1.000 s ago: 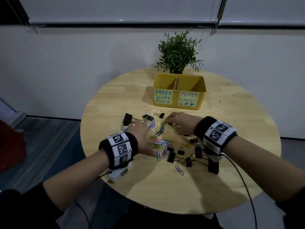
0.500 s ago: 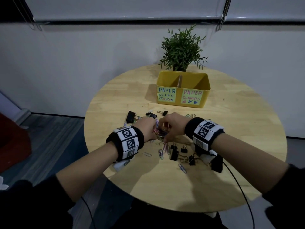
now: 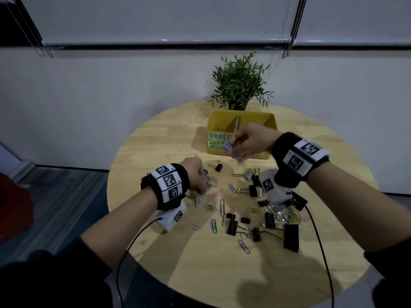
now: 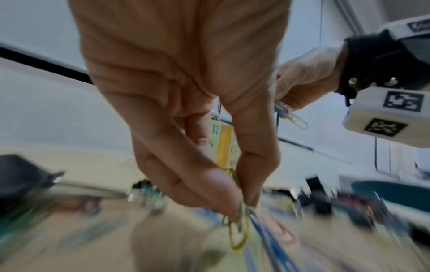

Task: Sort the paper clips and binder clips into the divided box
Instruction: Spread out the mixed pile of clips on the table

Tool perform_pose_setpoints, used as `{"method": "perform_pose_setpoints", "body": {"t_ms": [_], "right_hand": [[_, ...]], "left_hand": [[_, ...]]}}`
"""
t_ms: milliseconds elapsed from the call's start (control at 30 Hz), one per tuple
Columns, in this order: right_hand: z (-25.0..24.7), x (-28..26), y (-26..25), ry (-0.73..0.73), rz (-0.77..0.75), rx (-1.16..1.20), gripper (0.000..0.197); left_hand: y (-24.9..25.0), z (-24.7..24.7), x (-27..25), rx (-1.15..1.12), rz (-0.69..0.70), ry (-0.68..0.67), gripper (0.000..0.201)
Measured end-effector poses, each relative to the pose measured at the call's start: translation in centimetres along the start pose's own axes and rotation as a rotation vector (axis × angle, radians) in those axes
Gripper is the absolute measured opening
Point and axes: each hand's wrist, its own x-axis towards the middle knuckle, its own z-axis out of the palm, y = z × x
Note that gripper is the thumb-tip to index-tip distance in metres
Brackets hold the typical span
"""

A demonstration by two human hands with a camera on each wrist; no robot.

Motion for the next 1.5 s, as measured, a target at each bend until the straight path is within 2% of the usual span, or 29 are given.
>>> {"method": "perform_pose_setpoints", "body": {"t_ms": [67,133,200,267,333,400,500,600,667,733,833,867,900,933,1000,1067,1100,1200,1300,1433,1500], "right_hand": [[-2.7,0.4,-0.7,0.085,0.009,0.134,0.022],[-4.8,1.4,-1.3,0.162,0.02,0.268,0.018],[-6.0,2.9,-1.9,0.24,0.048,0.401,0.013],[-6.7,5.0,-2.0,0.31,0.08,0.486,0.016],[-6.8,7.4,-1.6,0.326,0.123,0.519,0.025],[-6.1,9.4,-1.0,0.283,0.173,0.56,0.04],[-4.7,11.7,0.4,0.322,0.237,0.55,0.054],[-4.1,11.3,0.9,0.361,0.248,0.545,0.039],[-4.4,10.6,1.5,0.405,0.223,0.591,0.03],[-4.8,9.5,1.8,0.461,0.163,0.614,0.031],[-5.0,6.9,1.7,0.482,0.083,0.468,0.032],[-4.7,5.5,1.7,0.438,0.054,0.393,0.029],[-4.3,3.8,1.6,0.368,0.022,0.305,0.028],[-3.7,2.0,1.7,0.276,-0.012,0.172,0.029],[-2.2,-1.2,2.3,0.034,-0.019,-0.214,0.032],[-0.3,-3.6,3.7,-0.154,0.062,-0.583,0.035],[0.5,-4.5,4.7,-0.196,0.131,-0.676,0.037],[1.6,-5.5,8.1,-0.263,0.256,-0.83,0.05],[1.4,-5.8,9.9,-0.219,0.24,-0.84,0.055],[0.1,-7.3,11.0,0.081,0.082,-0.721,0.056],[-0.7,-8.4,11.3,0.176,0.09,-0.617,0.046]], "left_hand": [[0.6,-1.7,0.5,-0.084,0.031,0.03,0.012],[1.7,-4.2,1.0,-0.199,0.076,0.08,0.018],[2.9,-7.0,1.5,-0.3,0.123,0.137,0.019],[3.9,-9.0,2.0,-0.393,0.154,0.189,0.015],[4.3,-9.5,3.0,-0.509,0.161,0.268,0.011],[4.2,-8.7,4.6,-0.703,0.15,0.363,0.012],[4.6,-7.5,7.8,-0.889,0.115,0.592,0.024],[5.8,-6.4,10.2,-0.814,0.112,0.725,0.017],[6.2,-5.7,11.1,-0.701,0.145,0.709,0.028],[6.2,-5.5,11.1,-0.592,0.179,0.71,0.041],[5.8,-5.7,9.4,-0.426,0.317,0.823,0.022],[5.6,-5.6,8.3,-0.354,0.365,0.816,0.017],[5.2,-5.3,7.2,-0.265,0.409,0.751,0.016],[4.9,-4.9,5.9,-0.161,0.44,0.631,0.017],[4.0,-3.5,3.8,0.063,0.449,0.306,0.023],[3.2,-1.4,2.5,0.266,0.425,0.054,0.033],[3.1,-0.2,2.1,0.338,0.427,-0.027,0.038],[3.7,3.2,1.6,0.5,0.521,-0.155,0.055],[4.8,5.3,1.6,0.644,0.541,-0.209,0.066],[6.2,6.8,0.6,0.719,0.519,-0.203,0.07],[6.7,7.1,0.0,0.713,0.541,-0.155,0.068]]}}
